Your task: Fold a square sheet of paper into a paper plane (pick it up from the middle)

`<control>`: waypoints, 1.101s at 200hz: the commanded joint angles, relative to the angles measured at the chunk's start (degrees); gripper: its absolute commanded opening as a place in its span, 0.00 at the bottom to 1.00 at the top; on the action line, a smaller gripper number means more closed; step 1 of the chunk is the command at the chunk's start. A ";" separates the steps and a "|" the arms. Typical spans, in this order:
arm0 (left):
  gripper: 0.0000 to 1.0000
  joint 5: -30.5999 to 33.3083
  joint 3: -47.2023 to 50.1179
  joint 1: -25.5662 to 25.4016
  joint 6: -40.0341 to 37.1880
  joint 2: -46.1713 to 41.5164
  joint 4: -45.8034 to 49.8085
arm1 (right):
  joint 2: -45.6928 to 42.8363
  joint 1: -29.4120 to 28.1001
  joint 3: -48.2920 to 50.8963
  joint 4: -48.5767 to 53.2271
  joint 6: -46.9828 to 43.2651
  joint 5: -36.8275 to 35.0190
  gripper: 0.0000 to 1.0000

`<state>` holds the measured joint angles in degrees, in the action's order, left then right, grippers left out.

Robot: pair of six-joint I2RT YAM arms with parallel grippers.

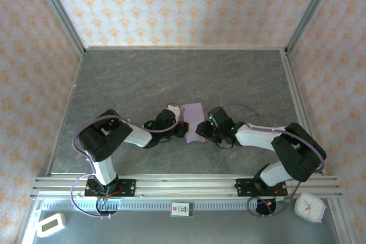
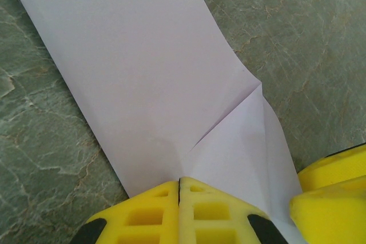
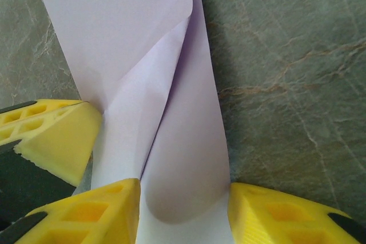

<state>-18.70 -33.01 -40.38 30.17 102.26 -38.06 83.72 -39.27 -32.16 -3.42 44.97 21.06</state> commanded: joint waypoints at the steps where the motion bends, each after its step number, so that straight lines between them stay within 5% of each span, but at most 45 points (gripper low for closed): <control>1: 0.00 1.51 2.16 0.92 0.10 3.04 4.95 | 1.60 0.15 -1.85 -15.04 -1.47 -1.53 0.43; 98: 0.00 1.16 1.90 0.92 -0.05 3.40 4.91 | 3.30 0.32 -2.27 -16.78 -0.84 -1.46 0.54; 220: 0.00 1.27 2.06 0.91 -0.22 3.15 5.18 | 7.07 6.57 0.68 -20.09 -10.97 5.01 0.46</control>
<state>-18.90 -32.67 -40.34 30.15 102.37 -39.05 89.45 -33.74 -32.58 -21.28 38.68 23.00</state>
